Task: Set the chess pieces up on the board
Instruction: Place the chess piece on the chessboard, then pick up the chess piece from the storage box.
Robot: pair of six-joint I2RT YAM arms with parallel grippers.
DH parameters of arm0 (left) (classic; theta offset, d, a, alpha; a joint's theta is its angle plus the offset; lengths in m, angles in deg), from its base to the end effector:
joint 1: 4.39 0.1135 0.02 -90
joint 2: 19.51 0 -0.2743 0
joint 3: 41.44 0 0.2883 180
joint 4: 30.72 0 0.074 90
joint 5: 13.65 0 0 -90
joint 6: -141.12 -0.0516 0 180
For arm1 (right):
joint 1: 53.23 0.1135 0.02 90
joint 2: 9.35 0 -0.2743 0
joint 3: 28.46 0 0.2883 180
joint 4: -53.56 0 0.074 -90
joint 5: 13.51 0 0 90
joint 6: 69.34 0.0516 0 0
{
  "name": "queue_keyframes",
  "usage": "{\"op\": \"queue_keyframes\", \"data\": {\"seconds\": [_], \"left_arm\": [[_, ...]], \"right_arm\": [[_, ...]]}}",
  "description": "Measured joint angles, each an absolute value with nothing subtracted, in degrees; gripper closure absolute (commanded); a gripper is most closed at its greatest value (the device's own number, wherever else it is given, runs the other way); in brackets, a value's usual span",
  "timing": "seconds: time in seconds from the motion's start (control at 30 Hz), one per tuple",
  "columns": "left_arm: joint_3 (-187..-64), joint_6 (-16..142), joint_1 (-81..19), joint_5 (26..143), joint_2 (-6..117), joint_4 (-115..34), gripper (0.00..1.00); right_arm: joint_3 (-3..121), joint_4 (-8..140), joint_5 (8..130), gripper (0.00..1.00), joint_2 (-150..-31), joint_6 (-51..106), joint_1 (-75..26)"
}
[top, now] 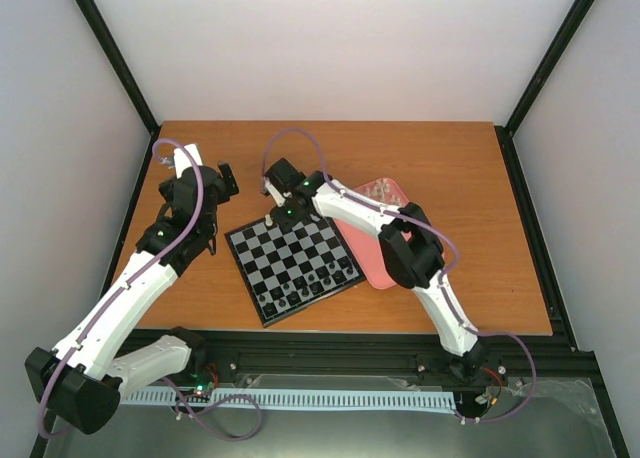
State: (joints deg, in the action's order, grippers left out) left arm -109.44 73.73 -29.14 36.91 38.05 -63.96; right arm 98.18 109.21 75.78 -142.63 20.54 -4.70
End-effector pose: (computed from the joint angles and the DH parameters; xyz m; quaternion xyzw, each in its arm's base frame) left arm 0.2511 -0.0796 0.3531 -0.1721 0.7874 0.0482 0.5900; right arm 0.3656 0.4147 0.1687 -0.4013 0.8841 0.1037 0.2159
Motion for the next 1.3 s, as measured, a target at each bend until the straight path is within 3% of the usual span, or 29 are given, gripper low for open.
{"op": "queue_keyframes", "data": {"seconds": [0.4,0.73,1.3], "left_arm": [[-109.44,73.73,-29.14,36.93,38.05,-63.96,0.00],[-109.44,73.73,-29.14,36.93,38.93,-63.92,0.00],[-109.44,73.73,-29.14,36.91,42.29,-63.85,0.00]], "right_arm": [[88.48,104.34,80.80,0.54,-129.25,20.04,-6.08],[85.51,103.11,90.73,0.52,-131.26,22.88,-17.90],[83.98,102.57,93.90,0.53,-135.13,24.74,-23.76]]}}
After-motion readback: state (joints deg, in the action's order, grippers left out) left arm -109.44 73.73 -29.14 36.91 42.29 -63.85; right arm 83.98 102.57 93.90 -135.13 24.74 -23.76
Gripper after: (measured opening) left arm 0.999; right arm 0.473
